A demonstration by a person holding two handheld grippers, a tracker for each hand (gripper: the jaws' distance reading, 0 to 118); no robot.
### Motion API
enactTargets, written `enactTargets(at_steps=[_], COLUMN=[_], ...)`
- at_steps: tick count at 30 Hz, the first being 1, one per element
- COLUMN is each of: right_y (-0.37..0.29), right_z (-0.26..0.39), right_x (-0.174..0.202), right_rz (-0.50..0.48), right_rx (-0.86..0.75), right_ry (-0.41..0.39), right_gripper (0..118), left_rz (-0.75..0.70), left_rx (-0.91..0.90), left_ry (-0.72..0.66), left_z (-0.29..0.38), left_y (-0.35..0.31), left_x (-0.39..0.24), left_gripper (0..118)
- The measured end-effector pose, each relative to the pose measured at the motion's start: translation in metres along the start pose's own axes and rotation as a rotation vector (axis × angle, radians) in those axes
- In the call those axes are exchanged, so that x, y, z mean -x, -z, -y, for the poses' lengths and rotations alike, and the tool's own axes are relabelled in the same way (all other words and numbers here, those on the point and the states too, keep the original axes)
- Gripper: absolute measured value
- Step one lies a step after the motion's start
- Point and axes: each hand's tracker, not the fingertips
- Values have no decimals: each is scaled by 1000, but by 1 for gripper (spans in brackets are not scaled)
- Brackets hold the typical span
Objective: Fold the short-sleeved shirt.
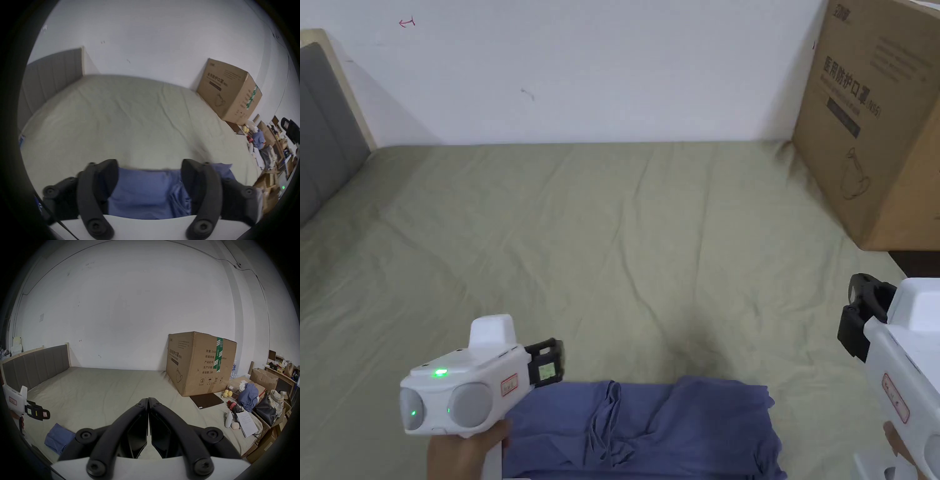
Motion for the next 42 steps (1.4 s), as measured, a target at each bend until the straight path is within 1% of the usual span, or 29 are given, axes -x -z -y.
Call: enactTargets(at_steps=[1,2,3,4,6,10,13,16,19,21,23,28,32,36,40,42], right_y=[0,0,0,0,0,0,1,2,3,3,1,0,-3,-6,-5,-3], right_z=[0,0,0,0,1,3,4,6,7,8,9,11,10,8,5,4], right_x=[1,2,3,4,5,6,5,2,-2,-5,-6,-10,-13,-14,-12,-10], right_rz=[-3,-6,-7,-9,-13,-17,-18,-13,0,4,11,21,29,32,28,20], right_rx=[-1,-1,0,2,4,11,17,22,26,28,31,39,40,34,28,25], right_ry=[2,3,3,5,7,2,3,-1,0,5,9,7,4,2,3,4], right_gripper=[0,0,0,0,0,0,0,0,0,0,0,0,0,0,0,0], left_rz=[-11,-18,-21,-36,-46,-26,-13,39,89,100,98,154,149,209,271,267], left_rx=[-17,-37,-38,-27,-23,54,126,190,270,310,289,290,300,222,172,175], left_ry=[10,26,37,51,60,80,139,154,166,199,213,215,187,96,26,-62], left_z=[4,9,13,18,28,53,73,91,109,106,108,100,99,78,46,31], left_y=[1,2,5,9,8,24,40,48,73,71,71,69,77,51,28,25], left_x=[1,5,8,10,5,-2,-14,-35,-52,-77,-92,-121,-111,-92,-47,-21], left_gripper=[44,24,11,6,1,1,0,0,0,0,0,0,0,0,0,0])
